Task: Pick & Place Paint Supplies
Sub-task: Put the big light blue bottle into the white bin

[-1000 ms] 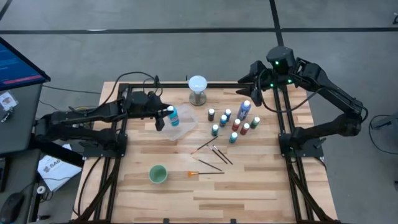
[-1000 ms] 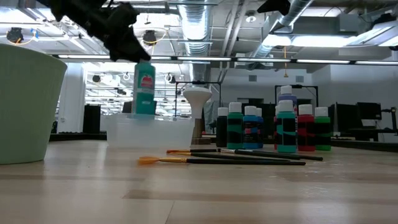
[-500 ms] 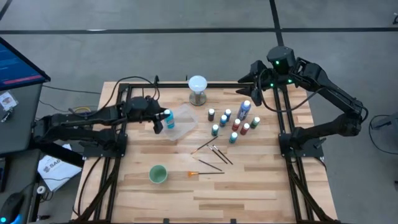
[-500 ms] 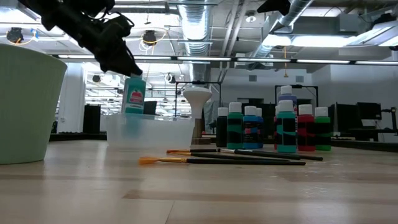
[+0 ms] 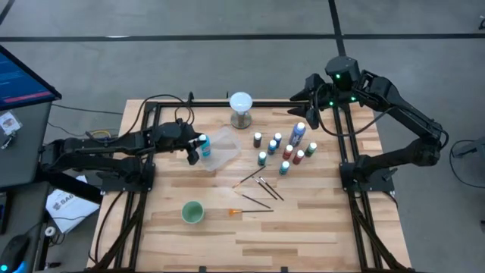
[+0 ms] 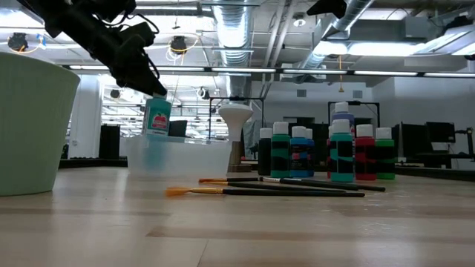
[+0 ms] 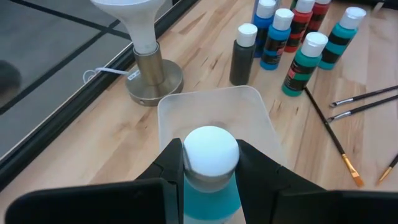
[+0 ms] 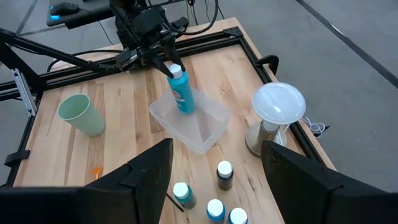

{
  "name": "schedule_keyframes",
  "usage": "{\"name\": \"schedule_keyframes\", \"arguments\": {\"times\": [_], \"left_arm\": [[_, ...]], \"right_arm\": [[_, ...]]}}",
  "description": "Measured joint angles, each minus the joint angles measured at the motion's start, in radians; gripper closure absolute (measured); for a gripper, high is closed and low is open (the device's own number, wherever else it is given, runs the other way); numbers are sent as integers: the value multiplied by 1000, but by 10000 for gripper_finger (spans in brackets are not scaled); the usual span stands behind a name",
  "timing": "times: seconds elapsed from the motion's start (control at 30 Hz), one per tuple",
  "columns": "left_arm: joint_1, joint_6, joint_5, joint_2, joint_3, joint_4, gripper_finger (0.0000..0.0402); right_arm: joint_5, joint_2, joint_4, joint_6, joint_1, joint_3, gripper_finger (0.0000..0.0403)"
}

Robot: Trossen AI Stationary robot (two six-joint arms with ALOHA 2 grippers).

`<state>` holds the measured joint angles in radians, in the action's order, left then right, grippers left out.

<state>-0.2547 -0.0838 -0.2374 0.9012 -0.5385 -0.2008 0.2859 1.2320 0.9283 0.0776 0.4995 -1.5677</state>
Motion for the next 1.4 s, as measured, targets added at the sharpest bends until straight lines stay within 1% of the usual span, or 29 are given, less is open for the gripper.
{"name": "schedule_keyframes", "arguments": {"times": [0.37,0.7,1.1,1.23,1.4], "left_arm": [[1,0,-2,1,0,0,322],[0,-3,-2,1,0,0,295],[1,-3,-2,1,0,0,289],[1,-3,-2,1,0,0,274],[1,-3,-3,1,-1,4,243]], "right_arm": [[0,0,3,0,0,0,164],[0,0,7,-1,0,0,164],[0,0,7,-27,0,0,164],[0,0,7,-27,0,0,164],[0,0,7,-26,-2,0,164]]}}
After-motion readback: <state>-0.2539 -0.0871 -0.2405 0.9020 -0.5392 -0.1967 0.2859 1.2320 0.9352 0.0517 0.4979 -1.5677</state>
